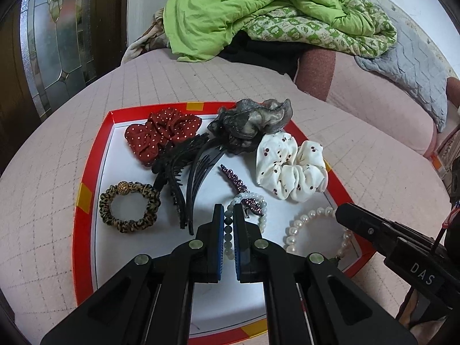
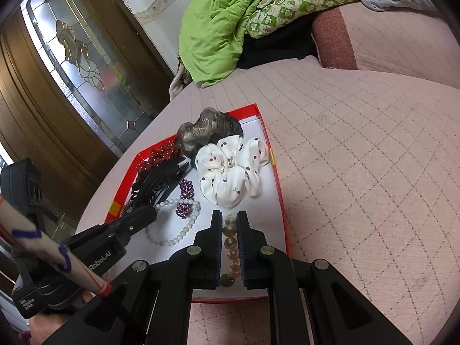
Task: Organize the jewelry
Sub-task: 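Open left tool releasing green bracelet in tray while right tool releases pearl bracelet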
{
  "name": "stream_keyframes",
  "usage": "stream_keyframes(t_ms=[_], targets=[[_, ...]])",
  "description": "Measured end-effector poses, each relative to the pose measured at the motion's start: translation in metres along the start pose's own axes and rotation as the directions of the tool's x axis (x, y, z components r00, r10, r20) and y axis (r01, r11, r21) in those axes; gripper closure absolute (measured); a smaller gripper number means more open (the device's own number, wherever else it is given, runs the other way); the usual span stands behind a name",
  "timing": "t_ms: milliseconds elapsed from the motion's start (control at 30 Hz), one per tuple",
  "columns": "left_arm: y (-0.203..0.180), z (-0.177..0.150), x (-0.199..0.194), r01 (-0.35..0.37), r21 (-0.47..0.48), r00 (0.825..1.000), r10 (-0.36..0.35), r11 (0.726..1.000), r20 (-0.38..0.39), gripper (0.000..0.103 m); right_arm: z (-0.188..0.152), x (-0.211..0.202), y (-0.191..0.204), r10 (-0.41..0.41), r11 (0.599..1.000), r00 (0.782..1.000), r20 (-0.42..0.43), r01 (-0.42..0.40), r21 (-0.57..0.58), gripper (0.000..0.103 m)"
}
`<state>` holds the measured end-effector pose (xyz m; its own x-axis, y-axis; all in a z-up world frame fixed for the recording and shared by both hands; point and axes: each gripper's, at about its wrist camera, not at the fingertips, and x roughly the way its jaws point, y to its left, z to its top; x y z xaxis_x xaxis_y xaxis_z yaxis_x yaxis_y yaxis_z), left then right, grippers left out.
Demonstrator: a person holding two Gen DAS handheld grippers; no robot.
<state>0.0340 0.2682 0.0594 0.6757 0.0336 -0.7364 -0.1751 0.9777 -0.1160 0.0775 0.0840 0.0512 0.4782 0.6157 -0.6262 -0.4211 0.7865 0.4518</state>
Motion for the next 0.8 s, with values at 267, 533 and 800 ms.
stream_keyframes(t_ms=[267, 533, 800], targets=[[-0.001, 0.0, 0.004, -0.005, 0.005, 1.0, 0.005, 1.0, -0.01, 0.097, -0.002, 0.008, -0.001, -0.013, 1.0, 1.0, -0.008, 0.013, -0.02, 0.092], [-0.006, -0.002, 0.008, -0.005, 0.018, 1.0, 0.005, 1.0, -0.02, 0.097, -0.004, 0.009, -0.001, -0.015, 0.999, 1.0, -0.012, 0.014, -0.042, 0.091], [-0.01, -0.002, 0.009, -0.01, 0.026, 1.0, 0.01, 1.0, -0.02, 0.097, -0.004, 0.004, 0.002, -0.011, 0.998, 1.0, -0.003, 0.011, -0.06, 0.091]])
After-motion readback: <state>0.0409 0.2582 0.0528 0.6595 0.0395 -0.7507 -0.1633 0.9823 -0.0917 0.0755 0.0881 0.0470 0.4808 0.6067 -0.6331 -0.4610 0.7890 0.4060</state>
